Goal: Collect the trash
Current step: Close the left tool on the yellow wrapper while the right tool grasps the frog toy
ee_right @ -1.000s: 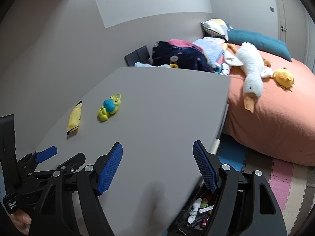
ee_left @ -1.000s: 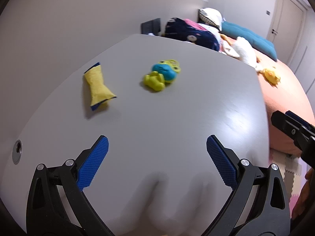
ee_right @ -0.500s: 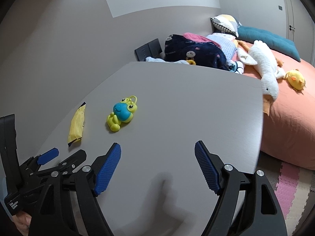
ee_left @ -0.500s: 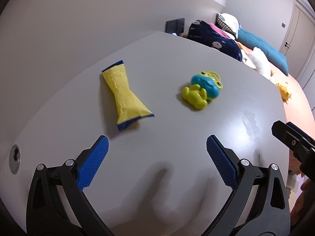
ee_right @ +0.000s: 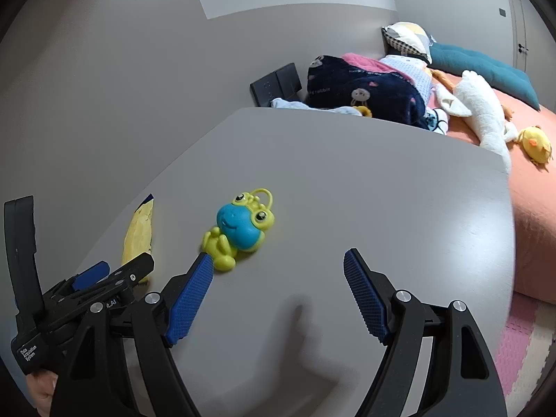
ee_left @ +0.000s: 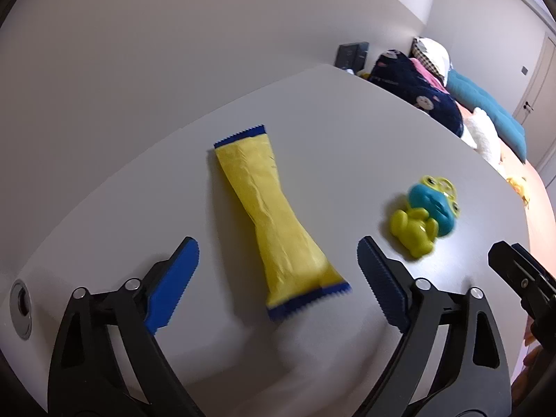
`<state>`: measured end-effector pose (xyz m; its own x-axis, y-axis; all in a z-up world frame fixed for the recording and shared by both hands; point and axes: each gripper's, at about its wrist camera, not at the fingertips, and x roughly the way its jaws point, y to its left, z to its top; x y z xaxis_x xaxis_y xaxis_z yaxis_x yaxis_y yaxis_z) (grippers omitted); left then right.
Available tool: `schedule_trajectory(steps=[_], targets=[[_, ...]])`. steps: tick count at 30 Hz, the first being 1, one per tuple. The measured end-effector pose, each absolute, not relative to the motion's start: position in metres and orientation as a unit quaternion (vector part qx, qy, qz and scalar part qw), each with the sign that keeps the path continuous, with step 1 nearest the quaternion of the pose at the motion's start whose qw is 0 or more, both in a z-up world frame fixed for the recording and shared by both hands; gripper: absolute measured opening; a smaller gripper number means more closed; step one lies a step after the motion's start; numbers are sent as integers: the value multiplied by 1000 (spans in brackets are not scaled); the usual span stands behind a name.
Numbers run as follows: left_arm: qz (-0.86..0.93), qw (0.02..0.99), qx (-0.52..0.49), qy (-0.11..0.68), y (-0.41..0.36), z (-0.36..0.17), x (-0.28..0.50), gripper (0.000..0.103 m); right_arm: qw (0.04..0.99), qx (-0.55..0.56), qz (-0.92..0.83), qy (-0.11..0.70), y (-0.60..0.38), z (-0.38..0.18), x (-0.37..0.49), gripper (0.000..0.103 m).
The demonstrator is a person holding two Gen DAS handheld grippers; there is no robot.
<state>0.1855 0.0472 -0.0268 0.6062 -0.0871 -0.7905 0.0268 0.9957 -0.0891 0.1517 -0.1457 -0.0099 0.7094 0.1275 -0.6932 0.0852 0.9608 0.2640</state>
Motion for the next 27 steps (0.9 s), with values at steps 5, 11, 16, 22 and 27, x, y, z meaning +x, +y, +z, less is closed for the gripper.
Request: schedule_trajectory(steps=[5, 11, 16, 22, 27], targets=[[-20, 893, -33, 449, 56, -34, 198, 79, 911, 146, 3, 386, -137, -15, 170, 78], [0, 894, -22, 447, 63, -37, 200, 52, 905, 152, 4, 397, -125, -23, 190, 78], [15, 897, -16, 441, 68, -37, 199, 29, 902, 147, -10, 406, -117, -31, 203, 78], [18, 899, -3, 438, 66, -38, 197, 29, 900, 132, -14, 414, -110, -36, 208, 78], [16, 898, -13, 440, 67, -38, 198, 29, 904, 109, -14, 414, -103, -37, 210, 74]])
